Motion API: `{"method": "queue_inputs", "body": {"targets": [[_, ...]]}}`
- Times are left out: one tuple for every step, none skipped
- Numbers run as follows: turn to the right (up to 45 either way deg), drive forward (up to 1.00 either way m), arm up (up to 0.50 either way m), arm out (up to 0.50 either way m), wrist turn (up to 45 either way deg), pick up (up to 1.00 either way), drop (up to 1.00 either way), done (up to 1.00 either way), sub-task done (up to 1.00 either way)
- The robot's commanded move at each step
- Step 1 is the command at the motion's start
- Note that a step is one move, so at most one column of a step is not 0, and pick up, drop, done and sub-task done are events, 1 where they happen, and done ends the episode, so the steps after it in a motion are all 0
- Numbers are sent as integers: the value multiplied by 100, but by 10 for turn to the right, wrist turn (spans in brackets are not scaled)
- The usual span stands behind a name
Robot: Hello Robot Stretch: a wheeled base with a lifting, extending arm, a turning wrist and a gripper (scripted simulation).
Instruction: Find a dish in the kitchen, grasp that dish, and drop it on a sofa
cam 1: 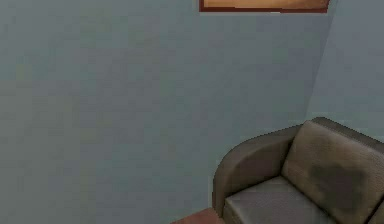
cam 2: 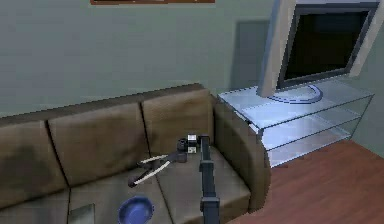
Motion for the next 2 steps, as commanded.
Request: {"method": "queue_inputs", "body": {"targets": [[0, 0, 0, -8, 0, 0, 0, 0, 0], [0, 0, 0, 0, 0, 0, 0, 100, 0]]}}
